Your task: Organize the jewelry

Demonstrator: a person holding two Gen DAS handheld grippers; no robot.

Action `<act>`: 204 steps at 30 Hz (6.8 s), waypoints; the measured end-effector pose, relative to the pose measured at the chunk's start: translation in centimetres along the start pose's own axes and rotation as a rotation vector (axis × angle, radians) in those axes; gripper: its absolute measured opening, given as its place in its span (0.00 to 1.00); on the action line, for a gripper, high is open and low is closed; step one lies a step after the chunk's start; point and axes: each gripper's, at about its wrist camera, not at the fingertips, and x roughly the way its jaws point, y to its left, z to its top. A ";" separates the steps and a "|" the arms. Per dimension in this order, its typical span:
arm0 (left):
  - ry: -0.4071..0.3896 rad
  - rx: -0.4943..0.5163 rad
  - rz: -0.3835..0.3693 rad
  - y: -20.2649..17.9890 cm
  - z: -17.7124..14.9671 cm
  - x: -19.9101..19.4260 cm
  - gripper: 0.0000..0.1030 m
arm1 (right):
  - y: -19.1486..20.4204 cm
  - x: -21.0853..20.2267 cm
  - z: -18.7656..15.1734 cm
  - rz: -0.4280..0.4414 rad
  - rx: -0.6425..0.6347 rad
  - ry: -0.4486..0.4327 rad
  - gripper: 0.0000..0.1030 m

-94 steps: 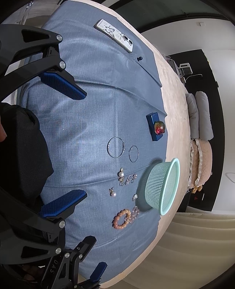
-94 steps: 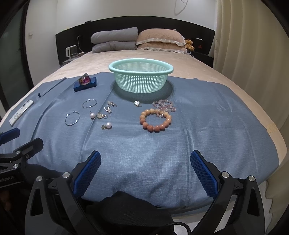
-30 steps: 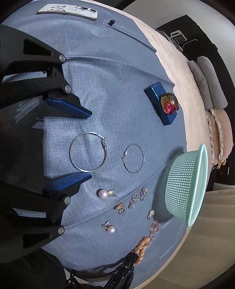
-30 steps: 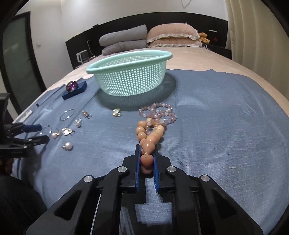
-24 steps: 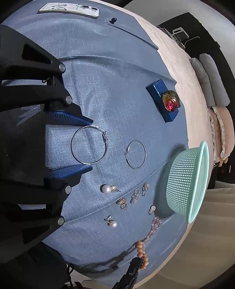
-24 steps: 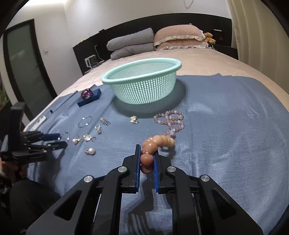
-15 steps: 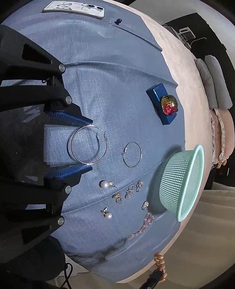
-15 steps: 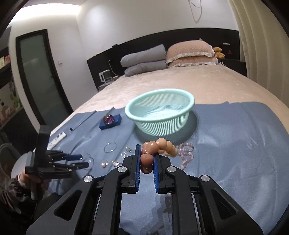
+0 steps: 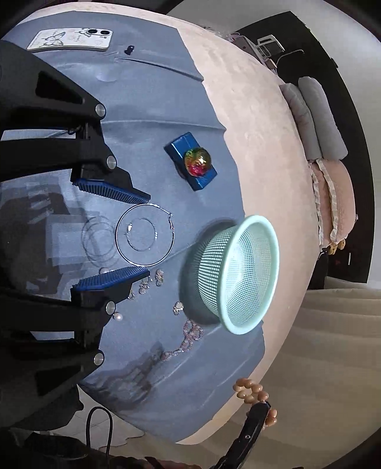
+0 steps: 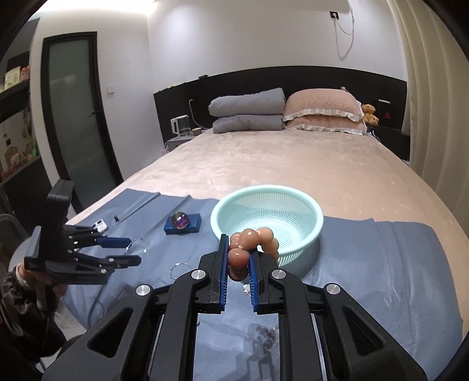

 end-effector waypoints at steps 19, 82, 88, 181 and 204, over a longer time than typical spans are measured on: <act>0.022 0.163 -0.060 -2.9 10.1 9.0 0.44 | -4.0 10.7 1.5 0.040 -0.037 0.101 0.11; 0.302 0.034 0.047 0.7 0.1 11.2 0.94 | -4.2 8.3 -5.4 -0.196 0.073 0.251 0.83; 0.331 0.009 0.036 1.3 -0.2 12.8 0.94 | -4.9 10.1 -6.8 -0.182 0.109 0.288 0.83; 0.090 0.102 -0.015 0.6 10.4 6.6 0.92 | -8.7 8.9 4.4 -0.155 0.153 0.105 0.84; 0.230 0.119 0.016 0.2 0.7 4.6 0.94 | -4.8 3.8 -0.6 -0.169 0.055 0.126 0.84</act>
